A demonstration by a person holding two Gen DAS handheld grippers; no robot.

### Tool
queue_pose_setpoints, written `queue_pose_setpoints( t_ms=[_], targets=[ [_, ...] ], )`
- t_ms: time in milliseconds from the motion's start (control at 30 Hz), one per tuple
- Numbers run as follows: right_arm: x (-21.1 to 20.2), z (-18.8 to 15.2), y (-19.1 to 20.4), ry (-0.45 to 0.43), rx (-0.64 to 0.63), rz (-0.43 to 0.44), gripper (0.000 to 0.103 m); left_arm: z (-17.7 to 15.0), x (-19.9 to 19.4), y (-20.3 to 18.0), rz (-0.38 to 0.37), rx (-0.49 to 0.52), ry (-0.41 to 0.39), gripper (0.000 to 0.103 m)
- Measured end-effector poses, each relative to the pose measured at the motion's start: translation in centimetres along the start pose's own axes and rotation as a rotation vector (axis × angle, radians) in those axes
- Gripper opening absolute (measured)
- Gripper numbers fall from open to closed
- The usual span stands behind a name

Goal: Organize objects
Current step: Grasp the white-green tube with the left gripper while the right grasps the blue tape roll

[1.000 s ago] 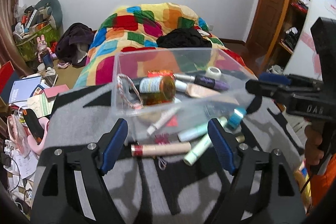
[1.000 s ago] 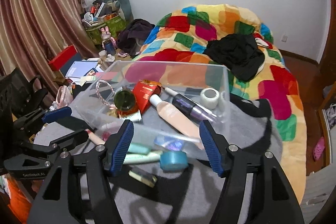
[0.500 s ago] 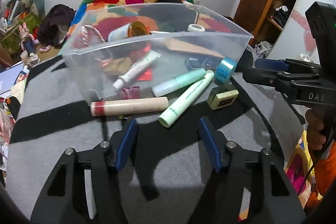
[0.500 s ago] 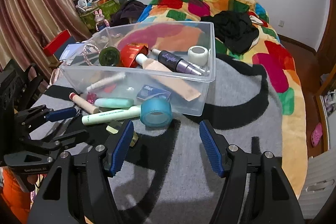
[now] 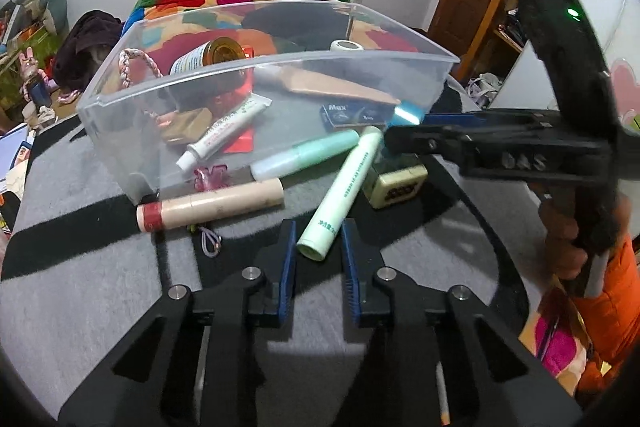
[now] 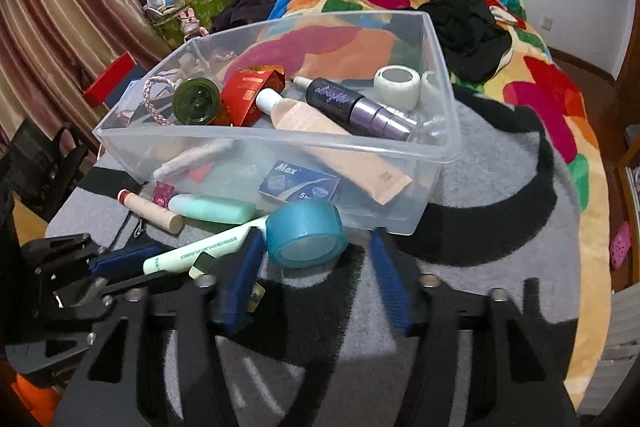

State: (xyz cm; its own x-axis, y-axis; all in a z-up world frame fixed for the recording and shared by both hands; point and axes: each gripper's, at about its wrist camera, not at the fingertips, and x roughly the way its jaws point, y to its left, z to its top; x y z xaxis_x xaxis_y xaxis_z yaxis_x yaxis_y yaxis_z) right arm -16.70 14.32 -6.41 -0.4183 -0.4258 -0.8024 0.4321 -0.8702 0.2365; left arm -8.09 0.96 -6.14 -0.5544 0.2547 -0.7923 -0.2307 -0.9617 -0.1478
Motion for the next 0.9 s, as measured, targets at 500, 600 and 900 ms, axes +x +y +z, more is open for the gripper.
queue_pose_setpoints(
  t_ms=[500, 600, 900],
  targets=[
    [-2.8, -2.0, 0.2, -0.047, -0.043, -0.014, 0.036, -3.5, -3.4, -0.5, 0.052, 0.046, -0.001, 0.017],
    [-3.6, -2.3, 0.0, -0.056, -0.030, -0.012, 0.036, -2.7, -2.4, -0.6, 0.055, 0.059, -0.004, 0.017],
    [-5.1, -2.6, 0.3, -0.084, -0.028, -0.004, 0.036, -0.6, -0.1, -1.2, 0.047, 0.089, -0.012, 0.019]
  ],
)
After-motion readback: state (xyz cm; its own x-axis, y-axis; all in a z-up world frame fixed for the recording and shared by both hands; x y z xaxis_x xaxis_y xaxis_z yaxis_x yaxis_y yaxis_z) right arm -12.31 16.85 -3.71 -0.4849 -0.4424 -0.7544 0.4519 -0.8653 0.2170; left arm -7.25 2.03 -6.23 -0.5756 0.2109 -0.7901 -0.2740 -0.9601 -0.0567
